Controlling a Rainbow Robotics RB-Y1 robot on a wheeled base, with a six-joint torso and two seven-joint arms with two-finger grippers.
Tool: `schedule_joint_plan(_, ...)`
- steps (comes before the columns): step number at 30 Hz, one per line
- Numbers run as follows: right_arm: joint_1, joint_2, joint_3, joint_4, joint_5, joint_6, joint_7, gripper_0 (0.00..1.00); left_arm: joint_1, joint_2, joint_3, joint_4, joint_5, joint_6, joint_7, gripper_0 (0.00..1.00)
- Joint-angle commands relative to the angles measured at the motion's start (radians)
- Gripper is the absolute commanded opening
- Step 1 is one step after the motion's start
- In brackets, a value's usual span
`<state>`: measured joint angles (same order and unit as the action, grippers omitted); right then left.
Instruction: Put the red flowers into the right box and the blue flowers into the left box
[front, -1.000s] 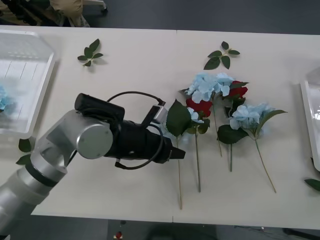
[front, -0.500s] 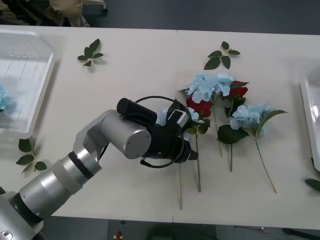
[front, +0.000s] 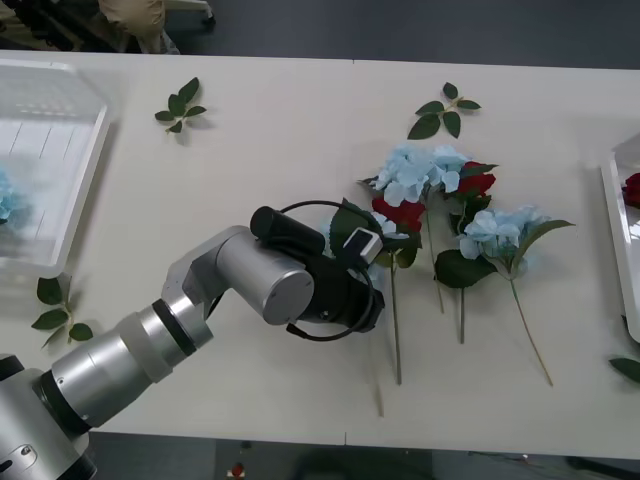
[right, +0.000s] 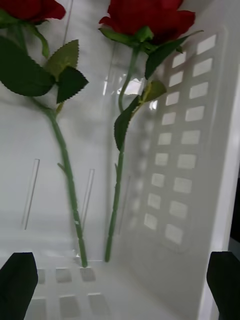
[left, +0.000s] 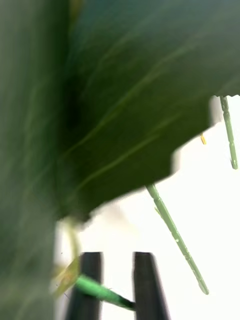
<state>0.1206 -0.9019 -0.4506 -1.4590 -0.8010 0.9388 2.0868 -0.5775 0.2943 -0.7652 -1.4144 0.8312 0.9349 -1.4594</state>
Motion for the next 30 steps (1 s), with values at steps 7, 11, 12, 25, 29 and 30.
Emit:
schedule_joint_plan(7, -0.078, -0.045, 0.03, -0.167, -0.072, 0.276, -0.191, 1.0, -0.019, 0.197, 0.135, -0.271, 0.106, 0.162, -0.004, 0.0)
schedule_joint_plan(11, -0.078, -0.043, 0.102, -0.32, -0.06, 0.348, -0.346, 1.0, -0.024, 0.313, 0.304, -0.405, 0.195, 0.361, -0.01, 0.0)
schedule_joint_plan(12, -0.078, -0.043, 0.113, -0.342, -0.06, 0.356, -0.367, 1.0, -0.025, 0.332, 0.336, -0.422, 0.213, 0.394, -0.009, 0.0)
schedule_joint_plan(25, -0.053, -0.043, 0.253, -0.667, -0.125, 0.397, -0.663, 1.0, -0.234, 0.849, 0.618, -0.207, 0.292, 0.923, -0.236, 0.0)
schedule_joint_plan(29, -0.056, -0.043, 0.308, -0.724, -0.086, 0.397, -0.729, 1.0, -0.251, 0.878, 0.618, -0.038, 0.043, 0.892, -0.486, 0.0)
schedule_joint_plan(30, -0.056, -0.043, 0.329, -0.735, -0.066, 0.397, -0.735, 1.0, -0.251, 0.876, 0.616, 0.0, -0.024, 0.863, -0.527, 0.0)
